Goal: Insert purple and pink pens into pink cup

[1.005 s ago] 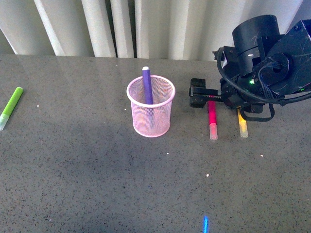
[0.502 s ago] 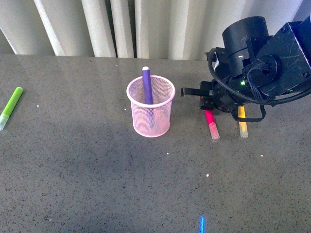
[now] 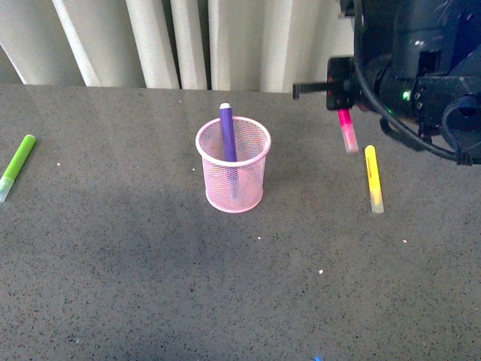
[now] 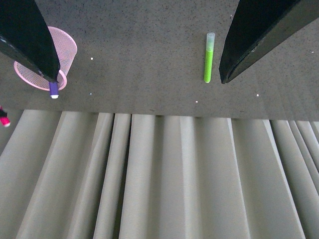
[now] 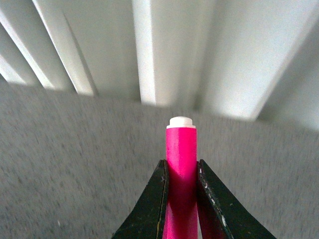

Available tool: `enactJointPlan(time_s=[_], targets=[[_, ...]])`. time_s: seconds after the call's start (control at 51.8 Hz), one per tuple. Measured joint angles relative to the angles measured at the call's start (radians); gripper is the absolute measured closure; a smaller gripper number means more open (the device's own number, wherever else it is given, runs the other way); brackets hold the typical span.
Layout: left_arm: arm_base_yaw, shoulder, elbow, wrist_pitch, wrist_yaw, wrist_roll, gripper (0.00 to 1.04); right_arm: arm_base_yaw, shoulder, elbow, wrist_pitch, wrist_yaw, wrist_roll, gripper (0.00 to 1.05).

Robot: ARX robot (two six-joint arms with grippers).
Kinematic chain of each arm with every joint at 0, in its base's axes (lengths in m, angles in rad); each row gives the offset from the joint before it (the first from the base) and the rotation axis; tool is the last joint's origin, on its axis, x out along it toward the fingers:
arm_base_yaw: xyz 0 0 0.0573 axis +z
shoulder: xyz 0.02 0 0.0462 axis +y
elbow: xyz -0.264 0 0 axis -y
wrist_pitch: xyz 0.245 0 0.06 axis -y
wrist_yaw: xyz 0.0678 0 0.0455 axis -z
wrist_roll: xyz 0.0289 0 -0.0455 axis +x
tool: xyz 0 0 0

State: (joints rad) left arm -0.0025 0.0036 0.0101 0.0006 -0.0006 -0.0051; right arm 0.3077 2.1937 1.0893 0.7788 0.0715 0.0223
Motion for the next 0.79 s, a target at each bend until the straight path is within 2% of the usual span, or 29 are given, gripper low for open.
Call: enactJointPlan(time_s=[0.135,0.328,0.502,0.792], targets=[[0.000,0.000,0.000,0.000,0.000,0.000,0.07,0.052,-0.047,-0.026,0.159,-0.023,-0.100,0.93],[0.000,0.000,0.000,0.000,0.000,0.000,0.07,0.172,-0.042,-0.028,0.294,-0.072,-0.183,0.93],[0.000,0.000,0.000,0.000,0.000,0.000,0.07,0.243,-0.011,-0.016,0.347,-0.084,-0.187,0.93],[0.000,0.000,0.000,0.000,0.000,0.000,0.07,0.278,0.040,0.016,0.340,-0.074,-0.156,0.93]])
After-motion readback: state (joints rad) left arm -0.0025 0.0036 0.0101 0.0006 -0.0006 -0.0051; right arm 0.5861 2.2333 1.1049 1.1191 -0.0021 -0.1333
